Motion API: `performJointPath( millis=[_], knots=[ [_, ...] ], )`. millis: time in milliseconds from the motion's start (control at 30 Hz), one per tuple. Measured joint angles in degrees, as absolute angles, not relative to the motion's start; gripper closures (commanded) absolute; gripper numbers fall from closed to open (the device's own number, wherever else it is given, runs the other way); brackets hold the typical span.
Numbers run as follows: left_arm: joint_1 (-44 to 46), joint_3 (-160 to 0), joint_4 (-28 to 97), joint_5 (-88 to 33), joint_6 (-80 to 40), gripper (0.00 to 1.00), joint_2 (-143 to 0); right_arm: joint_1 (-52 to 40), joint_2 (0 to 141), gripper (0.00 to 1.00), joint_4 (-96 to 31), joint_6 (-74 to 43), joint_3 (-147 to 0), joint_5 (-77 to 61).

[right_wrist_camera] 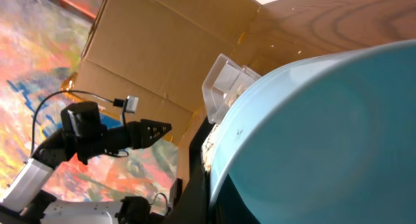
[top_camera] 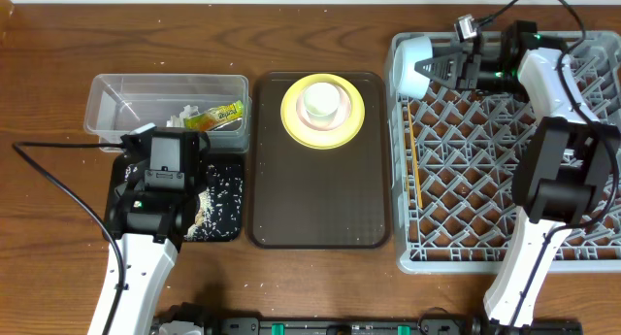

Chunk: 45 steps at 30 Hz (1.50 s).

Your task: Sort waste into correct bins and load items into the dishwasher rack

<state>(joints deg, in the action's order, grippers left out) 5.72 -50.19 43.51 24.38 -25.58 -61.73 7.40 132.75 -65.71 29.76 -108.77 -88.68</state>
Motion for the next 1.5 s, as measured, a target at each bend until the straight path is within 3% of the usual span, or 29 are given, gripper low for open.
performJointPath(
  millis=[467,700,800,1167,1500],
  knots=[
    [5.7,-50.2,43.5,24.4,-25.6,0.04,-61.7,8.9,132.7,0.98,-68.7,30.4,-108.3,-87.4],
    [5.7,-50.2,43.5,24.4,-25.6,0.04,-61.7,12.9,132.7,0.59,-73.6,30.2,-107.5,-79.4],
    [5.7,-50.2,43.5,24.4,-25.6,0.04,-61.7,14.4,132.7,0.47,-75.0,30.2,-107.4,-76.8],
    [5.7,-50.2,43.5,24.4,-25.6,0.04,-61.7,21.6,132.7,0.46,-76.6,23.4,-107.9,-70.2],
    [5.7,-50.2,43.5,24.4,-25.6,0.04,-61.7,20.7,125.8,0.48,-74.7,9.1,-112.2,-42.6]
  ],
)
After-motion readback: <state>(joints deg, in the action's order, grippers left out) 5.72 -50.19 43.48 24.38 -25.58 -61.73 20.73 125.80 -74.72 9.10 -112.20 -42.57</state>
